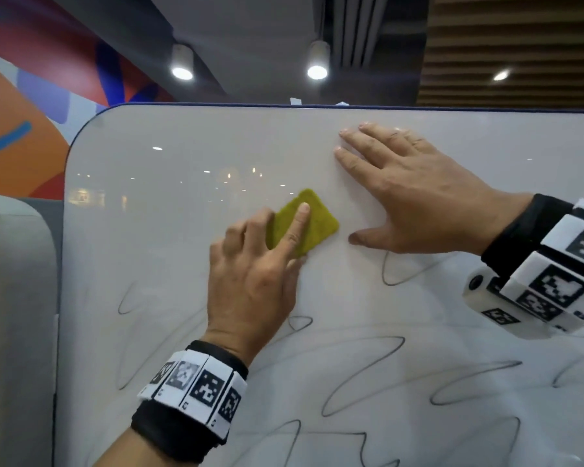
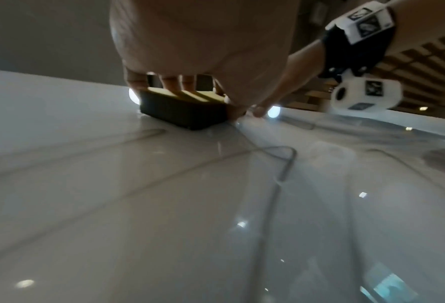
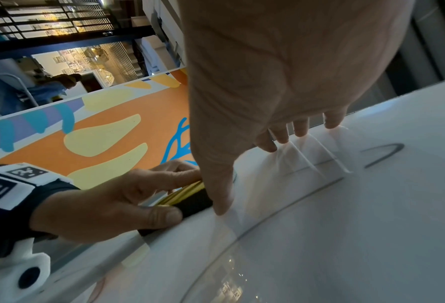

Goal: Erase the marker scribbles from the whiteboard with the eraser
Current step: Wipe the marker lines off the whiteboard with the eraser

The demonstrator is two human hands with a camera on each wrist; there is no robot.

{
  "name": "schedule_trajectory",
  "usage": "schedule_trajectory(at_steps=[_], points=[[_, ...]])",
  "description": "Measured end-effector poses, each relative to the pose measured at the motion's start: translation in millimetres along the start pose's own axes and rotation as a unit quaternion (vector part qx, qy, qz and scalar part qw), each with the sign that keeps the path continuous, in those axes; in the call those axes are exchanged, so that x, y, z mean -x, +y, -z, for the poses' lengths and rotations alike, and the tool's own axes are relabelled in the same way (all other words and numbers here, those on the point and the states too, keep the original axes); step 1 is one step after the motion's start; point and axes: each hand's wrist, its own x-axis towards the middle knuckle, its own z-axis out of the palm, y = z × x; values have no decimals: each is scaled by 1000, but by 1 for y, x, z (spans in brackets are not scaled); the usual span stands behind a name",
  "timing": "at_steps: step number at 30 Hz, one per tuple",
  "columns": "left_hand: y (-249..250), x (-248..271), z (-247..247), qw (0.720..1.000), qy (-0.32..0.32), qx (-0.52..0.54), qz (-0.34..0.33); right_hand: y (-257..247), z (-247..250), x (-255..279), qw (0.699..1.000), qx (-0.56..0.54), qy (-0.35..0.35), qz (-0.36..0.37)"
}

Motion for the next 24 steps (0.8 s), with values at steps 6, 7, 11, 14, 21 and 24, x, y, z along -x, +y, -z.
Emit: schedule_trajectory(at_steps=[6,7,11,14,21,24], points=[[-14,-2,0,977,32,39,206,-2,1,0,1000,-2,-13,-9],[-7,3,-1,986,28,32,163,-2,1,0,1000,-2,-14,-10],[6,26,-1,999,-11,17,-47,-4,1,-2,1000,1,-12,-15],[-12,21,-1,999,4,16,39,-5,2,-1,1000,0,-10,-17],[0,44,-1,998,-12,21,-62,-7,3,-2,1000,-2,-16,-22],[-28,45,-1,1000,-4,7,-5,-12,3,-3,1000,-1,-18,-16]])
